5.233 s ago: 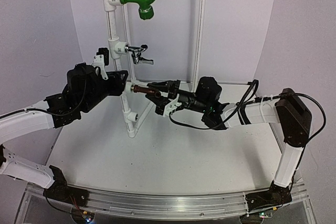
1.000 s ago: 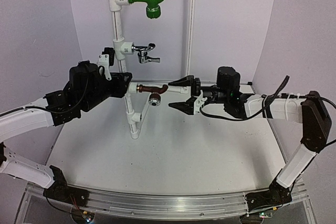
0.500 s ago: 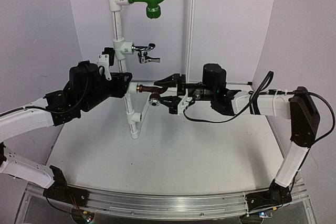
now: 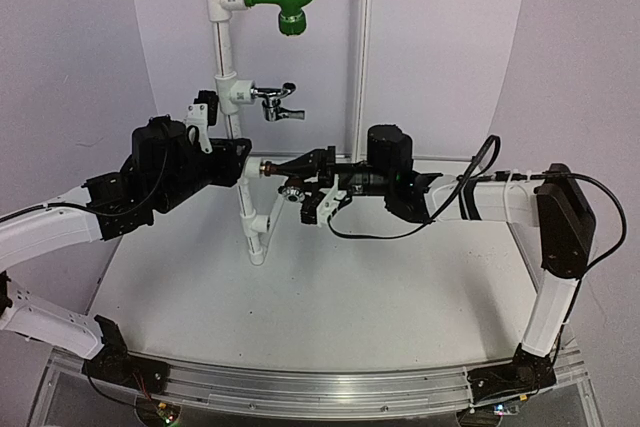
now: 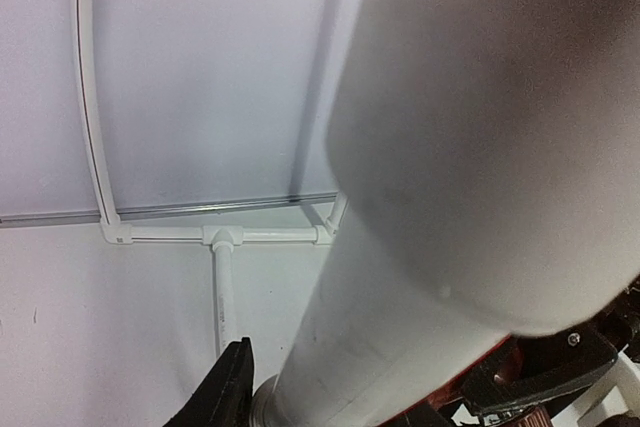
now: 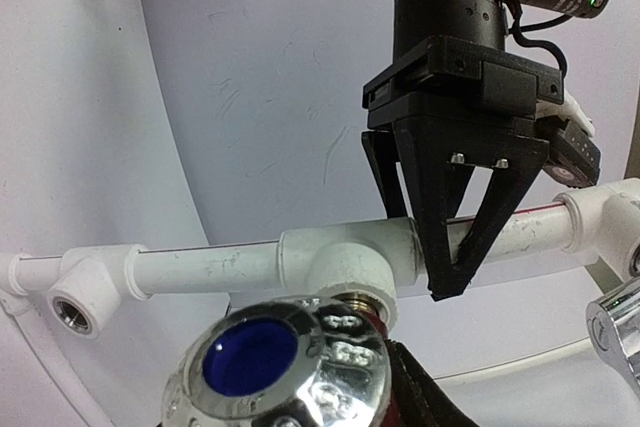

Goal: Install the water faucets

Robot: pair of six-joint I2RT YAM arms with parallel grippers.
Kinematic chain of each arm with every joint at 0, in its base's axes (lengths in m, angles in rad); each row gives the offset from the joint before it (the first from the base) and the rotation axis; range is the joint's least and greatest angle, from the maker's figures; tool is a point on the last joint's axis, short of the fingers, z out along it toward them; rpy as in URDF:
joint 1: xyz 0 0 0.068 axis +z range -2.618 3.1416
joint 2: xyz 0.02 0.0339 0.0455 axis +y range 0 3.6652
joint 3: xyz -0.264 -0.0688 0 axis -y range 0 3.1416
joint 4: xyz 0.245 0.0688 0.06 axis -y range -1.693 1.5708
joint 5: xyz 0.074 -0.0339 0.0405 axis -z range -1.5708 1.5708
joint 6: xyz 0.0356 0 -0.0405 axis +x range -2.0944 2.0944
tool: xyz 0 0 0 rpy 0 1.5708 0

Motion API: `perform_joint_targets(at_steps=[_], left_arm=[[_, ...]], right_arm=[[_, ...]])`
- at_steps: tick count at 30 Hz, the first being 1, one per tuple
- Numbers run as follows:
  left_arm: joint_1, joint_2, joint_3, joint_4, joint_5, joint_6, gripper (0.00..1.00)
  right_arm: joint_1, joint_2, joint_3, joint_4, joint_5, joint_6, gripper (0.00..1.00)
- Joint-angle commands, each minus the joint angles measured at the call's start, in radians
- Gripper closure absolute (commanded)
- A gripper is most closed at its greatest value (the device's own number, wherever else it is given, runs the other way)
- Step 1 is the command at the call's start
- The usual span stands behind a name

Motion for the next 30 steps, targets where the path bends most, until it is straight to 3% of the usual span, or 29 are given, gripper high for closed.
perform_joint_targets(at_steps=[1, 10, 14, 22, 30], left_arm=[[-0.031, -0.004, -0.014, -0.072, 0.168, -0.146, 1.0], [-0.031, -0.004, -0.018, -0.072, 0.183, -0.152, 1.0], [-0.031, 0.001, -0.015, -0.07, 0.193, -0.151, 1.0], [-0.031, 0.002, -0.004, -0.069, 0.204, -0.148, 1.0], [-0.032, -0.006, 0.001, -0.07, 0.21, -0.148, 1.0]], right_arm=[[0.013, 0.027, 0.063, 0.018, 0.042, 0.01, 0.61], [0.022, 0.045, 0.107, -0.02, 0.061, 0.082, 0.88], [0.022, 0.044, 0.14, -0.1, 0.031, 0.206, 1.0], [0.022, 0.081, 0.216, -0.091, -0.015, 0.839, 1.0], [0.023, 0.115, 0.18, 0.15, -0.017, 1.406, 1.0]])
